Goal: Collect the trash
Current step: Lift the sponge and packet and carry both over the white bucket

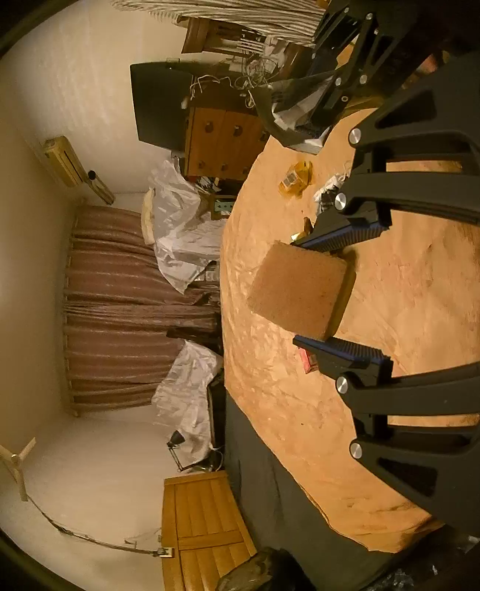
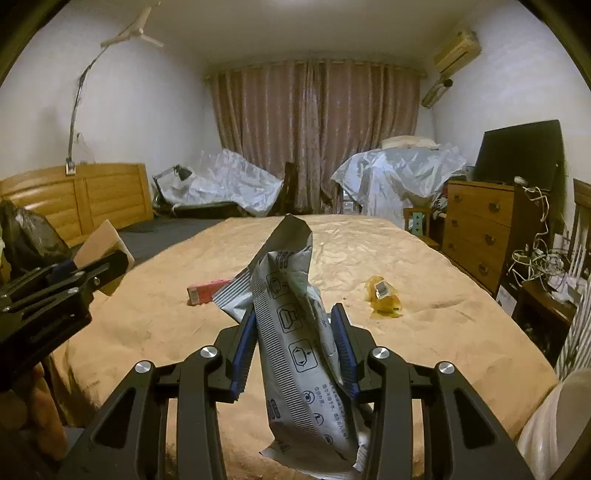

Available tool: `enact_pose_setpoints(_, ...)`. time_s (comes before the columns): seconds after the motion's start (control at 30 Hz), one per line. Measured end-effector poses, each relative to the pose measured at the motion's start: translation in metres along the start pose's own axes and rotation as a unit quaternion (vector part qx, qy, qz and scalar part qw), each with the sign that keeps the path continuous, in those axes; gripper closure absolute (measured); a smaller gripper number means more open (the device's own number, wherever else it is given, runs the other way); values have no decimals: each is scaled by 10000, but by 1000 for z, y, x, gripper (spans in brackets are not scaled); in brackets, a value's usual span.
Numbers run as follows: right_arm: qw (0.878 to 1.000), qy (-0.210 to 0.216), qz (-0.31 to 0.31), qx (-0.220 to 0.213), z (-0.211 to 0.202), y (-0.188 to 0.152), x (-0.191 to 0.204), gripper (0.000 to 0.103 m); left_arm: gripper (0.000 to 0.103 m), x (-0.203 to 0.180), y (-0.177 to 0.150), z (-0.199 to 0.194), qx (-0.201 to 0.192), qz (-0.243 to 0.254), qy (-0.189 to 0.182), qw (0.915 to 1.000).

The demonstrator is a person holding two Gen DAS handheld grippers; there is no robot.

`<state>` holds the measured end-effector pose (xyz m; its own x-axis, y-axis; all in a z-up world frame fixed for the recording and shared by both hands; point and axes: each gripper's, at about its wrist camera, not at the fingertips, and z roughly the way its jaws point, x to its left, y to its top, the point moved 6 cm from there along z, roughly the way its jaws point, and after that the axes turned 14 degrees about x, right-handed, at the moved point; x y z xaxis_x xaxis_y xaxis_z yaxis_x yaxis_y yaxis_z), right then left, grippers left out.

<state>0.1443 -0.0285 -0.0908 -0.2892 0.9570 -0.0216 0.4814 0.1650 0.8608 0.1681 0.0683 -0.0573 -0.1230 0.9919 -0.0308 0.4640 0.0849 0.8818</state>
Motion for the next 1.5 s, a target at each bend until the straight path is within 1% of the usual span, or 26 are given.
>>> enact_pose_setpoints(0.13, 9999, -14, 80, -79, -10, -8, -5, 62, 59, -9, 0, -3, -27, 65, -51, 10000)
enact_pose_setpoints(0.3, 9998, -32, 94, -150, -14, -7, -3, 62, 59, -9, -1, -9, -66, 93, -83, 9999)
enact_pose_setpoints(0.47, 9998, -33, 135, -111, -15, -4, -3, 61, 59, -13, 1, -8, -78, 125, -124, 9998)
enact_pose_setpoints(0.6, 9998, -77, 144, -62, -21, 2, -13, 61, 59, -26, 8, -6, -117, 190, -243, 9995)
enact_pose_setpoints(0.7, 9996, -238, 164, -33, -30, 7, -30, 61, 59, -42, 12, -7, -161, 252, -377, 9988)
enact_pose_setpoints(0.9, 9968, -706, 374, -60, -59, 9, -85, 61, 59, -89, 22, -7, -267, 440, -753, 9958)
enact_pose_setpoints(1.03, 9930, -1079, 486, -29, -81, 5, -126, 61, 59, -124, 25, -9, -282, 578, -1057, 9923)
enact_pose_setpoints(1.13, 9902, -1261, 606, 8, -96, -1, -157, 61, 59, -153, 24, -10, -259, 712, -1277, 9889)
enact_pose_setpoints(1.3, 9836, -1591, 845, 105, -124, -18, -211, 61, 59, -206, 19, -14, -198, 986, -1691, 9805)
enact_pose_setpoints(1.43, 9744, -1962, 1075, 195, -154, -32, -266, 61, 59, -247, 13, -16, -112, 1186, -2022, 9721)
enact_pose_setpoints(1.5, 9701, -2114, 1167, 245, -165, -40, -287, 61, 59, -270, 10, -16, -40, 1264, -2196, 9674)
